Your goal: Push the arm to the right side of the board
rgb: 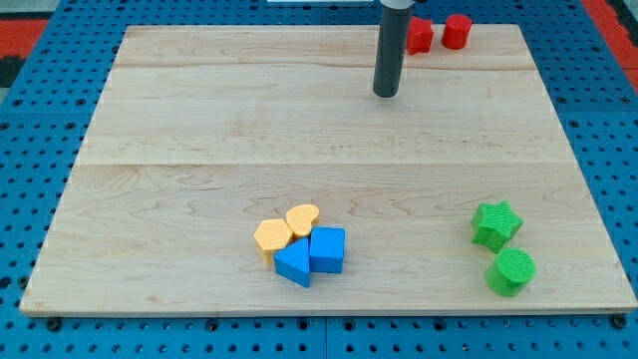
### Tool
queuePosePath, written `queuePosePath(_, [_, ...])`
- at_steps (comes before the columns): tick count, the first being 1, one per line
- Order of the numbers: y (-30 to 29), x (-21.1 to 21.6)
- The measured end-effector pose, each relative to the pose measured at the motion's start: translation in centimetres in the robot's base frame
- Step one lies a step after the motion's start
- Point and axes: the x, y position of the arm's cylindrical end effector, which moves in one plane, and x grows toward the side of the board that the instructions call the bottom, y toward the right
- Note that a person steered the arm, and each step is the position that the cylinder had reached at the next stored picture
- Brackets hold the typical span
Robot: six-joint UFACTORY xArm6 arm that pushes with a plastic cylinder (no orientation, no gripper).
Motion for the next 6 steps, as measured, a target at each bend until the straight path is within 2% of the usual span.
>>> queuePosePath(2, [3.2,1.1])
queuePosePath(3, [8.2,2.4])
queuePosePath(4, [11.7,2.5])
queuePosePath(6, [14.3,1.3])
